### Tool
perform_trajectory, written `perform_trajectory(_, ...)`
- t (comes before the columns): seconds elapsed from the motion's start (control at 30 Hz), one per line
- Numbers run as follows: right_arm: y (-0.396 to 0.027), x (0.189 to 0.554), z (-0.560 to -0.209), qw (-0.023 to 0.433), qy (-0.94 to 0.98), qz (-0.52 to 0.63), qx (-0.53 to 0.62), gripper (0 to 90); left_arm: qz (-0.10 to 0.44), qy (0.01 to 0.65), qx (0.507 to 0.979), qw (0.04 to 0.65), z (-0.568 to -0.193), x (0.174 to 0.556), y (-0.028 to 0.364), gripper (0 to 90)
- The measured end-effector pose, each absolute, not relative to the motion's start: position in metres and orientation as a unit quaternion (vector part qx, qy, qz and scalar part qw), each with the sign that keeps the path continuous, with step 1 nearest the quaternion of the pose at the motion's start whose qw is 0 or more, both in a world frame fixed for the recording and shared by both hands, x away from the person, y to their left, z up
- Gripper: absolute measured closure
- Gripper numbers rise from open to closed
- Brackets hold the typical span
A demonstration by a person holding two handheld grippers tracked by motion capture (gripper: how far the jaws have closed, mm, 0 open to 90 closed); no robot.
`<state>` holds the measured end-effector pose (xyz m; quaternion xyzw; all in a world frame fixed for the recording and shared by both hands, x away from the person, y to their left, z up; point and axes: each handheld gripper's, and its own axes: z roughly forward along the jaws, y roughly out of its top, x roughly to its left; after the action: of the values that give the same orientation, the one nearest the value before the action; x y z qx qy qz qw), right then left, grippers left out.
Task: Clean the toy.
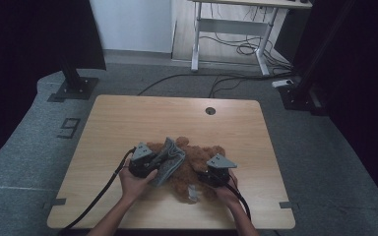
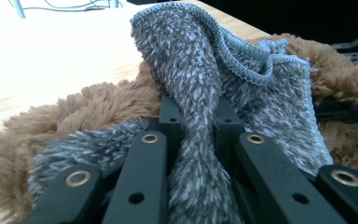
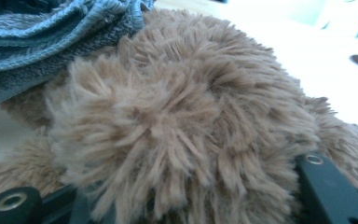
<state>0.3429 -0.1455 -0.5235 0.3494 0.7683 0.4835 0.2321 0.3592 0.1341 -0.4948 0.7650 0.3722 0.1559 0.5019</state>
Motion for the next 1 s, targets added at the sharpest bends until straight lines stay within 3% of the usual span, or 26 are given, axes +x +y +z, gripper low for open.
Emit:
perform_trajectory(0.23, -0.146, 0.34, -0.524, 0.255, 0.766, 0.491, 0.326, 50.0, 0.124, 0.372, 0.742, 0.544, -0.47, 0.364, 0.127, 78.6)
perform_trajectory(0.37, -0.137, 0.33, -0.523, 0.273, 0.776, 0.487, 0.293, 49.1, 0.117, 0.345, 0.752, 0.549, -0.452, 0.365, 0.093, 78.5)
perform_trajectory(0.5, -0.133, 0.322, -0.524, 0.288, 0.776, 0.485, 0.282, 48.6, 0.112, 0.331, 0.773, 0.529, -0.447, 0.371, 0.056, 78.2)
perform_trajectory(0.6, -0.134, 0.319, -0.526, 0.295, 0.776, 0.486, 0.272, 48.4, 0.116, 0.335, 0.797, 0.489, -0.467, 0.376, 0.043, 78.0)
perform_trajectory(0.83, -0.135, 0.317, -0.53, 0.291, 0.779, 0.485, 0.27, 48.5, 0.145, 0.341, 0.802, 0.469, -0.466, 0.37, 0.06, 78.3)
perform_trajectory(1.0, -0.137, 0.318, -0.53, 0.29, 0.778, 0.488, 0.271, 48.5, 0.146, 0.368, 0.788, 0.471, -0.475, 0.374, 0.101, 78.5)
